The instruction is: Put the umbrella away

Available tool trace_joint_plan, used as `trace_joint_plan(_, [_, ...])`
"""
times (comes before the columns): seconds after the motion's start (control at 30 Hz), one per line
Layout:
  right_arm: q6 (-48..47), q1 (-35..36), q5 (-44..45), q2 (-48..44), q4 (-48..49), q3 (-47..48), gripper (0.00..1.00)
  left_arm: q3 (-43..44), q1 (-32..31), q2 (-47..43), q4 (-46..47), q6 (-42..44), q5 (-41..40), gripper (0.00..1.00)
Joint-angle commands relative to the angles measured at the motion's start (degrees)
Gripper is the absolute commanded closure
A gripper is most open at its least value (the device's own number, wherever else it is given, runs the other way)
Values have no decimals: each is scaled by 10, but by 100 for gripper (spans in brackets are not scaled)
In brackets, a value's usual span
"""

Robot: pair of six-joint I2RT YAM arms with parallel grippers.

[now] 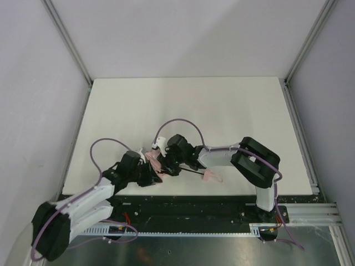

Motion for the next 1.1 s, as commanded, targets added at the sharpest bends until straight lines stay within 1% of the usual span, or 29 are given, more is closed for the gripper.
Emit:
trace_joint_plan(0.0, [5,9,101,55,-101,-34,79,-16,-7,-133,-30,-10,-10,62])
trace_joint_plan(0.03, [14,6,95,51,-93,-40,88,-16,-7,-166,-36,-11,-13,60])
trace_joint_plan(0.07, [25,0,81,45,-79,-45,94,-13,-6,-191,-45,-11,-18,58])
trace_joint_plan(0.13, [45,-20,43,34,-59,-53,99,-1,-5,-220,-64,-13,-26,55])
trace_joint_plan(0.2, [71,-44,-4,20,-38,-62,100,16,-4,-221,-72,-23,-24,47])
trace_joint_plan(0.23, [83,-56,-26,12,-29,-67,100,29,-4,-217,-73,-27,-20,42])
trace_joint_plan(0.3, [104,-81,-72,-2,-14,-75,100,66,-2,-203,-75,-19,-25,22])
trace_joint_plan(0.33, [113,-91,-90,-8,-9,-77,100,88,-1,-193,-76,-13,-29,13])
trace_joint_plan(0.37, [122,-101,-110,-13,-5,-78,100,107,3,-181,-78,-10,-29,7])
trace_joint_plan(0.4, [132,-111,-133,-18,0,-80,100,126,8,-165,-80,-10,-27,4])
trace_joint_plan(0.5, [167,-139,-195,-33,28,-91,100,163,29,-115,-79,-23,-10,1])
trace_joint_plan(0.6, [202,-162,-239,-52,58,-101,100,189,51,-58,-67,-12,11,1])
trace_joint_plan(0.77, [229,-178,-258,-99,72,-106,100,228,67,17,-12,11,49,1])
trace_joint_plan(0.9, [256,-191,-276,-134,97,-107,100,248,68,75,27,11,88,1])
trace_joint_plan(1.07, [276,-201,-294,-170,121,-106,100,245,65,104,39,-13,81,1])
